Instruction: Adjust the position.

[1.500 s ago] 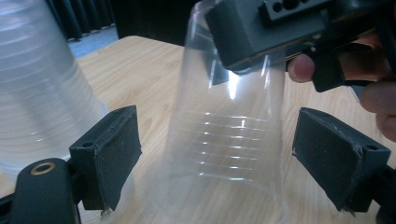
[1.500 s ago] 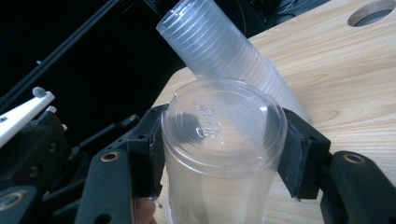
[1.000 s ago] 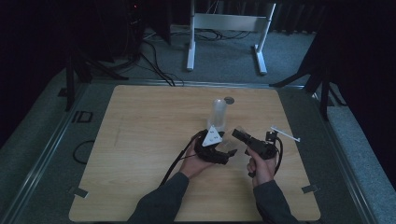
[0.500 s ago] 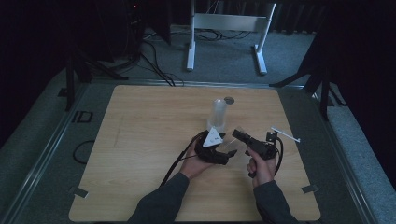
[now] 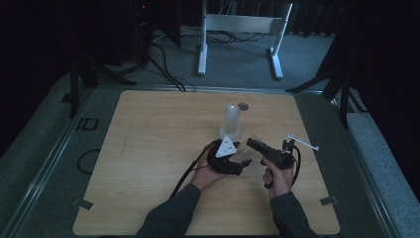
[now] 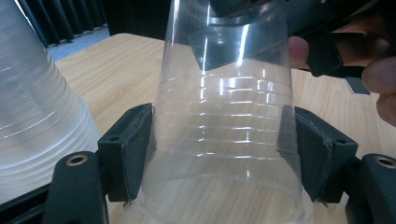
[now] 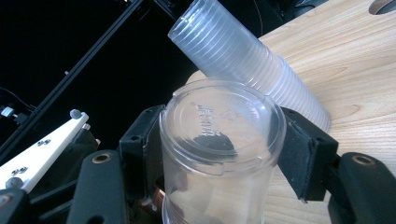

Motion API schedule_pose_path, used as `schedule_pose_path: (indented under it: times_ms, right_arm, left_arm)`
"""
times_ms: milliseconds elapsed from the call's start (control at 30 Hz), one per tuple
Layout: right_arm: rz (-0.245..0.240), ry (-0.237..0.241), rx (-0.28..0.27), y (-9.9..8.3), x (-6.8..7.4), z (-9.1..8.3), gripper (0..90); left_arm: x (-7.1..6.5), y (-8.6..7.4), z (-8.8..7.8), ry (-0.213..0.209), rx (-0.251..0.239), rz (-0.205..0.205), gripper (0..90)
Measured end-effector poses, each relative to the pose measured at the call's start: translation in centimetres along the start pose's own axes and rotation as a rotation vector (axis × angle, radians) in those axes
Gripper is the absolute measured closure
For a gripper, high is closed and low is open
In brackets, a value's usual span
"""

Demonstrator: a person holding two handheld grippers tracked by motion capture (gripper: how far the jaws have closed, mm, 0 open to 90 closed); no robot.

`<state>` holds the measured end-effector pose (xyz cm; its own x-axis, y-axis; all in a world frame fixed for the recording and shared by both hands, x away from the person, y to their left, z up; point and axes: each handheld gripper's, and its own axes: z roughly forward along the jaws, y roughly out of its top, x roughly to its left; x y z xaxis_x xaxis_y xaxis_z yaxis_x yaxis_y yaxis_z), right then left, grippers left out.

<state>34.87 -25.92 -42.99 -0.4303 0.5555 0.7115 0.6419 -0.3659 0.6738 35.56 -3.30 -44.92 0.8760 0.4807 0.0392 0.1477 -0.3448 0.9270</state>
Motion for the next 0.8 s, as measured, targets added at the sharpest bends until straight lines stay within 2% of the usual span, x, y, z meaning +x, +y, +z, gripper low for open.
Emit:
schedule_pose_path:
  times_ms: [200, 533, 800]
  right_arm:
    - [-0.014, 0.005, 0.011, -0.1, 0.1, 0.1, 34.8]
    - [-0.111, 0.001, 0.05, 0.0, 0.7, -0.2, 33.1]
    - [-0.143, 0.002, 0.071, 0.0, 0.7, -0.7, 33.2]
  left_arm:
    - [0.2, 0.1, -0.2, -0.005, 0.002, 0.004, 28.1]
    - [0.6, 0.2, -0.6, -0.018, 0.01, 0.015, 28.4]
    - [1.0, 0.4, -1.1, -0.017, 0.014, 0.015, 28.3]
